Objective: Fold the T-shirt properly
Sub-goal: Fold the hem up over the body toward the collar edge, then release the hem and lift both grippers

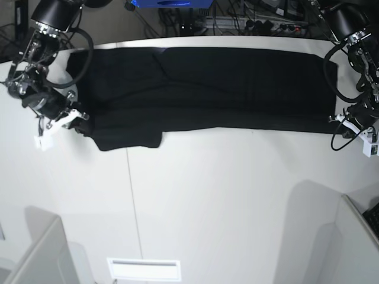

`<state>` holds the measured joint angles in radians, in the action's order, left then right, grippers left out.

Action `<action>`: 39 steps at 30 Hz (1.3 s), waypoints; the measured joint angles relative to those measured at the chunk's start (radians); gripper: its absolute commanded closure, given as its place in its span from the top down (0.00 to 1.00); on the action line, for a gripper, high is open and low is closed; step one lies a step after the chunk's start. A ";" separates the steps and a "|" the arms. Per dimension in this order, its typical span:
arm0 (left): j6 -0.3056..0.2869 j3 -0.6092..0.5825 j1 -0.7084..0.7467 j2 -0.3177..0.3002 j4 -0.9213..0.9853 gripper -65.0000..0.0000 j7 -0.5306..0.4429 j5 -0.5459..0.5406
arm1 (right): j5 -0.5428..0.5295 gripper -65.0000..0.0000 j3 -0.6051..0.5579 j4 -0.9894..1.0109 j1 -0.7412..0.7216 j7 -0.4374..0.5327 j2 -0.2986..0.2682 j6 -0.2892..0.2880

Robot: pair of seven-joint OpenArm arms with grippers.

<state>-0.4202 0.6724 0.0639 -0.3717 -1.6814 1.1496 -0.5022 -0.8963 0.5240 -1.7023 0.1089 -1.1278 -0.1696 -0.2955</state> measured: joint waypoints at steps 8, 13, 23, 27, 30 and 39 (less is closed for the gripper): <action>0.000 -0.003 0.045 0.000 -0.010 0.00 0.008 0.002 | -0.156 0.00 0.031 -0.006 0.123 -0.003 -0.003 0.119; 0.000 -0.003 0.105 0.002 -0.013 0.00 0.008 0.002 | -0.161 0.00 0.033 -0.091 0.162 0.001 -0.003 0.120; -0.003 -0.002 0.200 0.001 -0.078 0.00 0.007 0.006 | -0.160 0.00 0.032 -0.115 0.238 0.002 0.001 0.120; -0.003 -0.001 0.217 0.000 -0.078 0.00 0.006 0.007 | -0.160 0.00 0.032 -0.115 0.261 0.002 0.008 0.120; -0.003 -0.004 0.231 0.000 -0.078 0.00 0.005 0.006 | -0.159 0.00 0.032 -0.115 0.271 0.001 0.008 0.120; -0.003 0.000 0.263 0.000 -0.080 0.30 0.008 0.012 | -0.164 0.25 0.032 -0.115 0.281 0.005 0.007 0.167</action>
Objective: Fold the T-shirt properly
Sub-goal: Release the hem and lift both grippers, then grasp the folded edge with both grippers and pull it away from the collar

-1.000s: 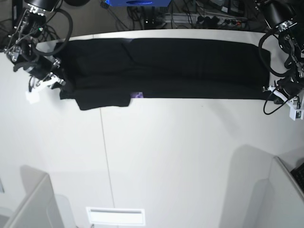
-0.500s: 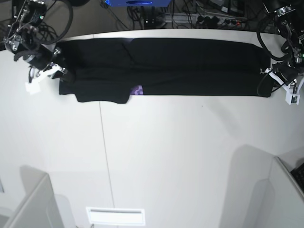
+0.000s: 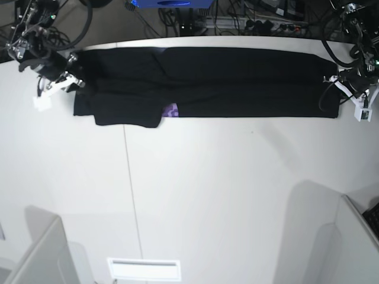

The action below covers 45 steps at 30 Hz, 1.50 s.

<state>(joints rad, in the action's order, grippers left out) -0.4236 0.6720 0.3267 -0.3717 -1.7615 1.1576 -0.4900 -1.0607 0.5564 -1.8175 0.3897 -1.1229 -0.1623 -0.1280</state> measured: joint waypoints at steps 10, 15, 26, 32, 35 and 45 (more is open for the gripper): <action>0.000 0.145 0.008 -0.014 -0.113 0.89 -0.010 -0.013 | 0.013 0.38 0.028 -0.101 0.025 0.038 -0.036 0.035; 0.001 0.140 -0.023 0.018 -0.102 0.74 0.000 -0.002 | 0.018 0.33 -0.076 -0.095 -0.047 0.037 -0.042 0.034; 0.004 -0.012 -0.118 0.068 0.093 0.00 -0.024 0.008 | 0.415 0.00 -0.233 -0.079 -0.126 0.040 0.026 0.026; 0.000 -0.072 -0.110 0.064 0.225 0.00 -0.161 0.147 | 0.495 0.00 -0.229 0.074 -0.124 0.123 0.026 0.022; 0.001 -0.089 -0.108 0.064 0.241 0.00 -0.182 0.162 | 0.478 0.00 -0.229 0.156 -0.122 0.188 0.019 0.023; 0.001 -0.012 -0.062 0.103 0.052 0.00 -0.151 0.169 | 0.485 0.00 -0.243 -0.117 -0.041 0.189 0.026 0.024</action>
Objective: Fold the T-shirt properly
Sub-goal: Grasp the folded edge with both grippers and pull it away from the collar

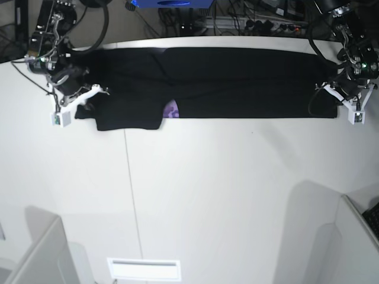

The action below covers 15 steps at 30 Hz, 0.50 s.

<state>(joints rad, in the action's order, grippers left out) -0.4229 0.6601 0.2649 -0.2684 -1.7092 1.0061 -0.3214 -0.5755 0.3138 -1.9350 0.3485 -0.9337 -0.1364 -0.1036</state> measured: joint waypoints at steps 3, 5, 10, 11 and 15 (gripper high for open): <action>0.003 -0.065 -0.001 -0.001 0.030 0.00 -0.007 0.018 | 0.021 0.00 -0.043 0.039 0.010 -0.041 0.002 0.006; -0.005 -0.092 -0.002 0.013 0.092 0.00 -0.019 0.028 | 0.009 0.00 -0.061 0.105 0.013 -0.040 0.007 0.004; -0.008 -0.085 -0.024 0.016 0.159 0.00 -0.080 0.043 | -0.024 0.00 -0.069 0.250 -0.023 0.059 -0.003 -0.002; -0.009 -0.082 -0.034 0.016 0.171 0.00 -0.081 0.045 | -0.028 0.00 -0.069 0.274 -0.037 0.074 -0.004 -0.005; -0.014 -0.079 -0.129 0.016 0.256 0.00 -0.086 0.090 | -0.069 0.00 -0.070 0.377 -0.120 0.103 -0.006 -0.024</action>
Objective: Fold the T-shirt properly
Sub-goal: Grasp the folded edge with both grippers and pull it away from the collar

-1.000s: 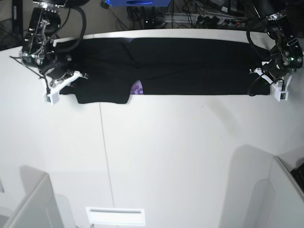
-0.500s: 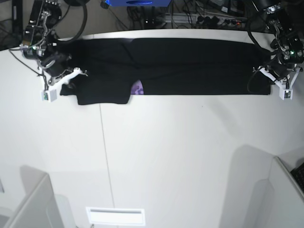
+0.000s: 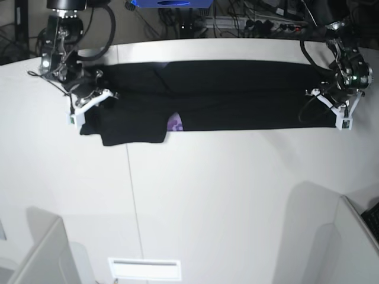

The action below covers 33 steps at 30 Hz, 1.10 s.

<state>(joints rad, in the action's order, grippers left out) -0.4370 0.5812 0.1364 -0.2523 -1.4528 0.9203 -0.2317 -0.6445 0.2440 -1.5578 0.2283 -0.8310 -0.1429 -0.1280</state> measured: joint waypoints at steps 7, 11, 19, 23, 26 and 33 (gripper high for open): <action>0.006 -0.005 -0.186 0.000 0.138 0.00 0.001 0.078 | 0.002 0.00 -0.002 0.125 -0.151 -0.004 0.001 -0.003; 0.010 -0.009 -0.277 0.003 0.192 0.00 0.040 0.109 | 0.037 0.00 -0.004 0.143 -0.203 -0.029 0.004 0.001; 0.010 0.026 -0.288 0.011 0.008 0.00 0.209 0.111 | 0.078 0.00 -0.002 -0.114 -0.194 -0.149 0.015 0.030; -0.072 0.159 -0.290 -0.037 -0.164 0.00 0.328 -0.079 | 0.062 0.00 -0.005 -0.239 -0.176 -0.169 0.037 0.020; -0.087 0.245 -0.223 -0.070 -0.222 0.00 0.364 -0.156 | 0.083 0.00 -0.001 -0.266 -0.109 -0.164 0.037 0.030; -0.112 0.389 -0.072 -0.072 -0.230 0.11 0.291 -0.298 | 0.077 0.00 -0.008 -0.332 0.022 -0.067 0.055 0.024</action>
<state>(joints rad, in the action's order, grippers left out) -0.5491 0.9707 0.0639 -0.3248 -1.6825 1.2118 -0.5297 -0.5678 0.2356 -1.8900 0.2504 -0.8982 -0.0883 -0.1036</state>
